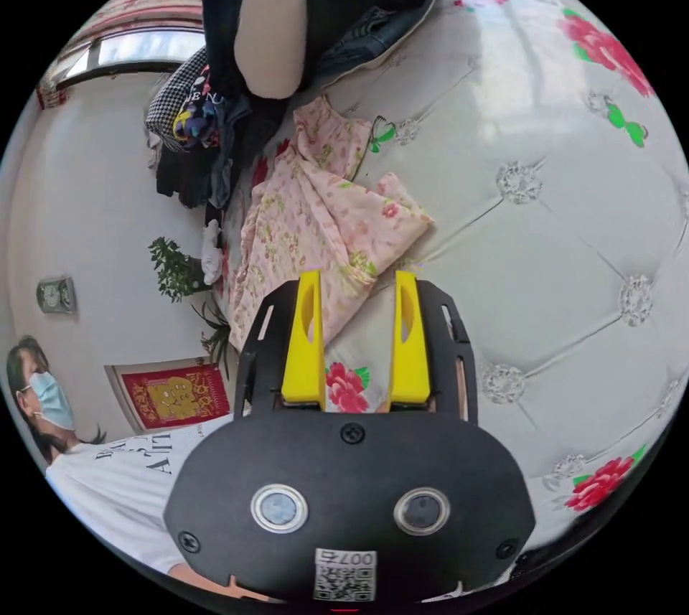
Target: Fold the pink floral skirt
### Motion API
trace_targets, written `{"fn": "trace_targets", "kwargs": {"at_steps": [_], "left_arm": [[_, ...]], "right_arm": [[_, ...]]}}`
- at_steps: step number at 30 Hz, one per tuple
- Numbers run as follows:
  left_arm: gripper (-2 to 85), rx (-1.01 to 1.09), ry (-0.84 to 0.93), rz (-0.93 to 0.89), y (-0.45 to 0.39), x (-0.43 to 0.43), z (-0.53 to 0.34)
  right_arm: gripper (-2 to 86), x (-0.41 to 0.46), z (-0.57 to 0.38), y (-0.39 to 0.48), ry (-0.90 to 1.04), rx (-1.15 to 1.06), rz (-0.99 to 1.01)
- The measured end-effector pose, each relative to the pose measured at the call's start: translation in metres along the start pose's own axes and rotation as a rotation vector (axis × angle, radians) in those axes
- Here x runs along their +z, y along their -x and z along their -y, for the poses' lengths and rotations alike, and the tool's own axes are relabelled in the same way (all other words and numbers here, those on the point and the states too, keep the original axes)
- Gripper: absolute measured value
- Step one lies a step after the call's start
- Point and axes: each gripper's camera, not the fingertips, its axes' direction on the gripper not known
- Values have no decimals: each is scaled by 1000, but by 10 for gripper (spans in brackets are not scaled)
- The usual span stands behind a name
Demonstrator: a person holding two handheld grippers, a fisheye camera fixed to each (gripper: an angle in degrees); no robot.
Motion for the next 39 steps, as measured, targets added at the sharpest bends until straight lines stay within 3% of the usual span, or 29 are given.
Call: {"fn": "trace_targets", "kwargs": {"at_steps": [6,9,11,15,19,24,32,35,39], "left_arm": [[161,49,29,-160,14,20,9],[105,51,-29,-191,17,22,8],[14,44,-83,-241,18,16,6],[-6,102,-150,-212,-2,-11,-6],[-9,263,-101,-108,-71,-34,-11],[-9,472,65,19,-193,7,36],[-9,857,399,74,-448,175,118],[-9,1023,459,32,-525,206,102],[-9,1187,506,-40,-563,206,68]], "right_arm": [[56,1,-3,-27,-73,115,197],[20,4,0,-28,-39,124,225],[5,-3,-7,-25,-50,104,239],[0,-26,-26,-30,-91,95,326],[-2,-43,-44,-35,-101,136,428],[-3,-50,-30,-9,-147,170,537],[-3,-98,34,142,-338,-59,600],[-4,-134,26,191,-426,-186,606],[-4,-179,-17,229,-502,-388,563]]}}
